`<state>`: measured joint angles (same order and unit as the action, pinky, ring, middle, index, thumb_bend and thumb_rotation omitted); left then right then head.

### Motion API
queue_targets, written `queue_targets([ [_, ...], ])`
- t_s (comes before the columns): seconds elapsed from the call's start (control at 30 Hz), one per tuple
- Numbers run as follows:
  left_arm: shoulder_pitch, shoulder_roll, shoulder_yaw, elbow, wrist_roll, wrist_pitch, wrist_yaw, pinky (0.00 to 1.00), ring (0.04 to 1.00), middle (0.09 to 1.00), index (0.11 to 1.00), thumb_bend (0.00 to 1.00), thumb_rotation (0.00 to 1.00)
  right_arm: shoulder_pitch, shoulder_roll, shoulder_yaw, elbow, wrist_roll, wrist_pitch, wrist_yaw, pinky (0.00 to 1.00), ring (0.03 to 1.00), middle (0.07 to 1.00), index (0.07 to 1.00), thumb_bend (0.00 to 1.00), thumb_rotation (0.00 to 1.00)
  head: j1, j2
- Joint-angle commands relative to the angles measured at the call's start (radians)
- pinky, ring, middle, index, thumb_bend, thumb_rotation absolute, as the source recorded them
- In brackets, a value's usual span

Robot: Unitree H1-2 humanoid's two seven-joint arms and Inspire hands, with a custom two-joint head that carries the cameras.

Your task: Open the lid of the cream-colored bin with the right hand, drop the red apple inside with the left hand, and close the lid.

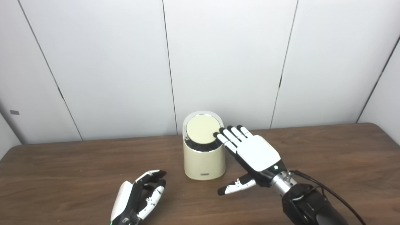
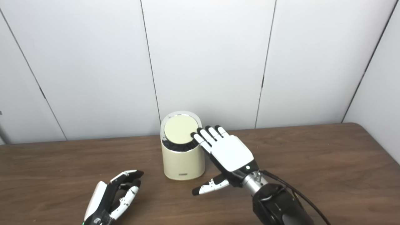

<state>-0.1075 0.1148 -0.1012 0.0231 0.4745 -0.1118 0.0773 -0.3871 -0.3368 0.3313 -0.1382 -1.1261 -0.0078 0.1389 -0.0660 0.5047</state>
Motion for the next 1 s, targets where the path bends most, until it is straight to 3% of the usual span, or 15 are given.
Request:
queue_targets([
  [0.0,-0.029,0.009,-0.003,-0.018,0.013,-0.037,0.029,0.64,0.732,0.749,0.738,0.41,0.76,-0.037,0.009,-0.020,-0.032,0.014,-0.004,-0.042,1.00,1.000,1.000,1.000,0.77,0.78,0.000,0.001],
  [0.17,-0.022,0.009,-0.001,-0.029,0.013,-0.022,0.019,0.64,0.733,0.751,0.741,0.41,0.76,-0.029,0.020,-0.032,-0.037,0.011,0.004,-0.051,1.00,1.000,1.000,1.000,0.77,0.85,0.004,0.001],
  [0.27,-0.020,0.013,-0.001,-0.029,0.016,-0.025,0.019,0.65,0.734,0.752,0.742,0.41,0.78,-0.015,0.040,-0.055,-0.029,0.044,-0.004,-0.106,1.00,1.000,1.000,1.000,0.78,0.86,0.007,0.003],
  [0.37,-0.020,0.015,-0.002,-0.031,0.021,-0.020,0.019,0.64,0.733,0.752,0.743,0.41,0.78,0.014,0.053,-0.081,0.006,0.060,-0.030,-0.229,1.00,1.000,1.000,1.000,0.77,0.92,0.005,0.002],
  [0.47,-0.021,0.014,0.002,-0.025,0.013,-0.022,0.019,0.65,0.735,0.754,0.743,0.40,0.78,0.058,0.077,-0.130,0.074,0.148,-0.110,-0.413,0.99,1.000,1.000,1.000,0.71,0.93,0.002,-0.001],
  [0.57,-0.027,0.010,0.012,0.000,0.010,-0.062,0.052,0.63,0.723,0.742,0.733,0.38,0.74,0.100,0.088,-0.174,0.117,0.288,-0.212,-0.489,0.96,0.998,1.000,1.000,0.58,0.89,-0.004,-0.004],
  [0.67,-0.034,0.002,0.027,0.037,0.020,-0.135,0.123,0.55,0.647,0.681,0.685,0.30,0.56,0.149,0.120,-0.223,0.159,0.468,-0.315,-0.528,0.80,0.895,0.918,0.899,0.46,0.65,-0.004,-0.007],
  [0.73,-0.034,-0.004,0.036,0.043,0.023,-0.148,0.152,0.52,0.626,0.663,0.670,0.27,0.48,0.172,0.142,-0.244,0.191,0.528,-0.376,-0.559,0.70,0.824,0.854,0.830,0.39,0.53,-0.002,-0.008],
  [0.83,-0.036,-0.002,0.044,0.065,0.028,-0.221,0.209,0.49,0.588,0.632,0.636,0.23,0.34,0.203,0.167,-0.255,0.211,0.577,-0.427,-0.574,0.64,0.762,0.800,0.787,0.30,0.51,0.002,-0.004],
  [0.97,-0.045,0.006,0.053,0.110,0.038,-0.332,0.285,0.46,0.561,0.608,0.607,0.21,0.32,0.232,0.191,-0.261,0.217,0.596,-0.449,-0.579,0.63,0.746,0.777,0.765,0.27,0.50,0.003,-0.003],
])
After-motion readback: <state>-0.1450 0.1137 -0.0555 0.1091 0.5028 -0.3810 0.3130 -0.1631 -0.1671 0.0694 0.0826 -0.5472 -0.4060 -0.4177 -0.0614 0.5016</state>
